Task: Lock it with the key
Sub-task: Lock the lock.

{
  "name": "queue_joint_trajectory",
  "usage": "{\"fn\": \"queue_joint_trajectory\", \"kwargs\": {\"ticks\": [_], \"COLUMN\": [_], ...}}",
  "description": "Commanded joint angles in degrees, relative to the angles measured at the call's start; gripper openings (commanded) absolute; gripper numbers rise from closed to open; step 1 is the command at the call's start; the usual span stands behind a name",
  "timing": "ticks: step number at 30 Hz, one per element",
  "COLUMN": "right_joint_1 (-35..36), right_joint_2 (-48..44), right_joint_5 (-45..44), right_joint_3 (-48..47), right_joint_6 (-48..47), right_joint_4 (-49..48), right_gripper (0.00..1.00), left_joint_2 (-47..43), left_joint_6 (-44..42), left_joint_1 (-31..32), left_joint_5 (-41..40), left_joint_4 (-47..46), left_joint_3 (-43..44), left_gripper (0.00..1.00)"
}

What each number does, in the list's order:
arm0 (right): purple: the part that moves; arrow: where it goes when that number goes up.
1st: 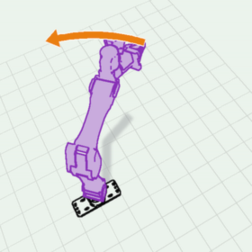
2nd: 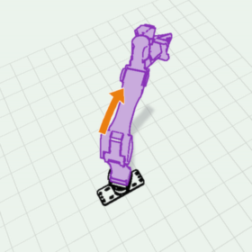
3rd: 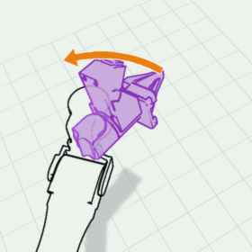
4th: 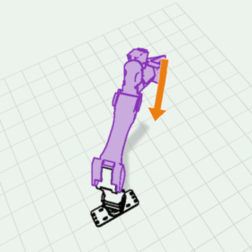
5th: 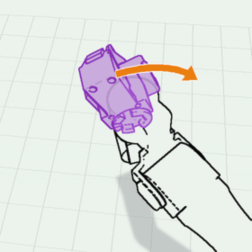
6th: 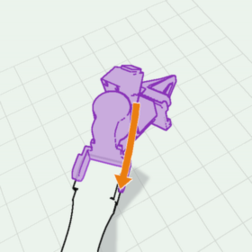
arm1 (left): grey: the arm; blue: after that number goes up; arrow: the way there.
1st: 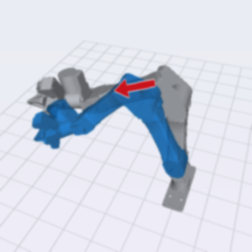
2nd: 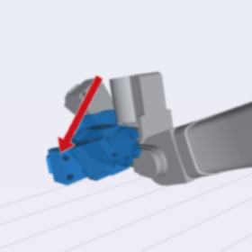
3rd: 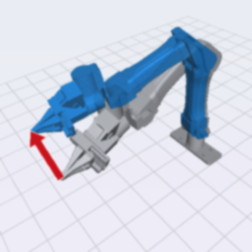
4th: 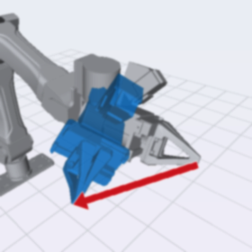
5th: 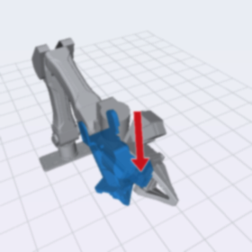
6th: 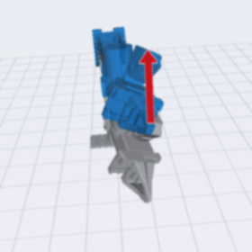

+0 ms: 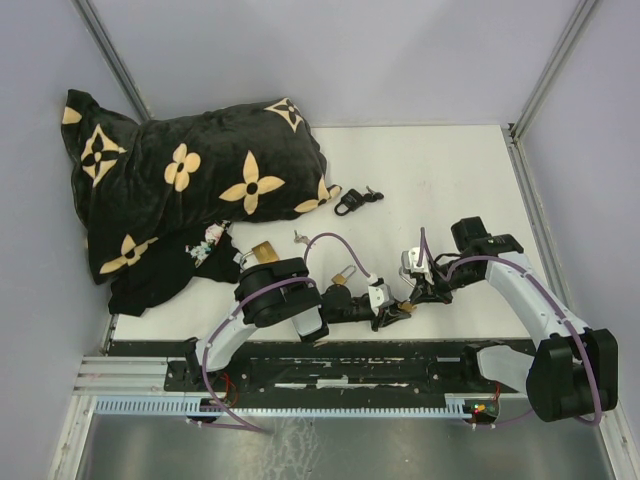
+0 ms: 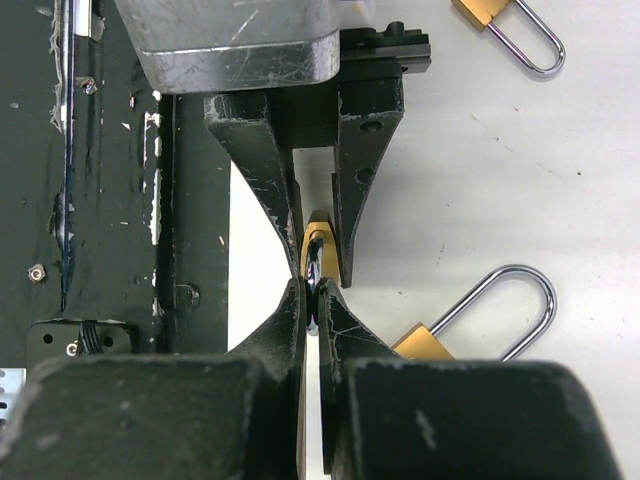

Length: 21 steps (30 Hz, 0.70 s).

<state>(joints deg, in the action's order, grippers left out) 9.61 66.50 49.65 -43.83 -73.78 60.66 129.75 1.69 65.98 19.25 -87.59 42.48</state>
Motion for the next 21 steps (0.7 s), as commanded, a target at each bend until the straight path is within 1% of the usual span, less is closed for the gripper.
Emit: {"fn": "queue_joint_trajectory", "kwargs": {"ticks": [1,4,13,21], "right_joint_1": [-0.1,0.0,0.7,4.2], "right_joint_2": [-0.4,-1.4,-0.5,0.6], "right_joint_5": [-4.1,-5.7,-9.5,-11.1], "right_joint_3": [-0.4,-0.8,-2.7,-1.9], "right_joint_6": [0.8,1.7,-0.4,1.7], "right_joint_4": [0.6,0.5,5.0,2.8], "right_gripper": [0.02,0.02,0.02,0.02], "left_joint_2": [-0.8,-0.8,-0.7,-0.6], "left_joint_6": [0.5,1.1,0.9,0.4], "left_joint_1": [0.0,0.0,0.0,0.0], "left_joint_5": [0.5,0.4,-0.1,-0.6], "left_joint_4": [-11.5,-11.5,-11.5,-11.5], "left_joint_3": [0.9,0.6,0.3,0.2], "left_gripper": [0.08,0.03,0.03,0.03]}}
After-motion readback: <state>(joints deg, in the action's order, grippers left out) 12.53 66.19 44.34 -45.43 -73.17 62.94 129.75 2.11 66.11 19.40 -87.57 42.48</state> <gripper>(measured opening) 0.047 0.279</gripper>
